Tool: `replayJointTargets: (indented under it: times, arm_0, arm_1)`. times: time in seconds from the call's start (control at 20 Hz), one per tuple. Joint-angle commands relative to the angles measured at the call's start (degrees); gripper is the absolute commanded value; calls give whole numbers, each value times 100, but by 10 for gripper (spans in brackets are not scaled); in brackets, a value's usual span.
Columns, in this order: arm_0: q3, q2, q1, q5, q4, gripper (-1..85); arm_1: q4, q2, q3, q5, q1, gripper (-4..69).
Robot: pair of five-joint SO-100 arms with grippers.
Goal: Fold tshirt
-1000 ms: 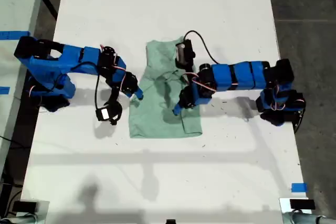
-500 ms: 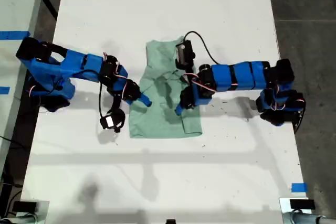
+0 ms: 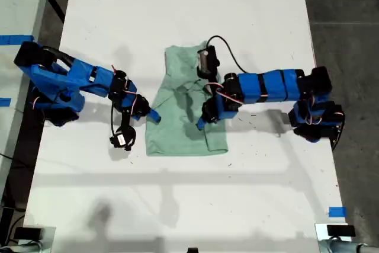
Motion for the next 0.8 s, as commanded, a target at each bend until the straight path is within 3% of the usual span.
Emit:
replayJointTargets:
  times: [0.0,0.1,0.2,0.45,0.65,0.75]
  arm_0:
    - [-62,97,-97,53,-299,256]
    - [-255,-193,-79,88,-431,159]
    - [-519,-431,-123,211,-290,1]
    - [-563,-281,-35,-167,-114,1]
    - [-176,1433,-378,-475,1406,1]
    - [-325,1740,-387,-475,1714,1]
  arm_1:
    - [-176,123,-44,-149,-97,225]
    - [-193,44,-44,-141,-105,225]
    - [-202,-53,-44,-88,-141,224]
    - [-176,-176,-44,-26,-185,221]
    - [-114,-141,-44,-35,-149,221]
    - [-114,-141,-44,-35,-149,220]
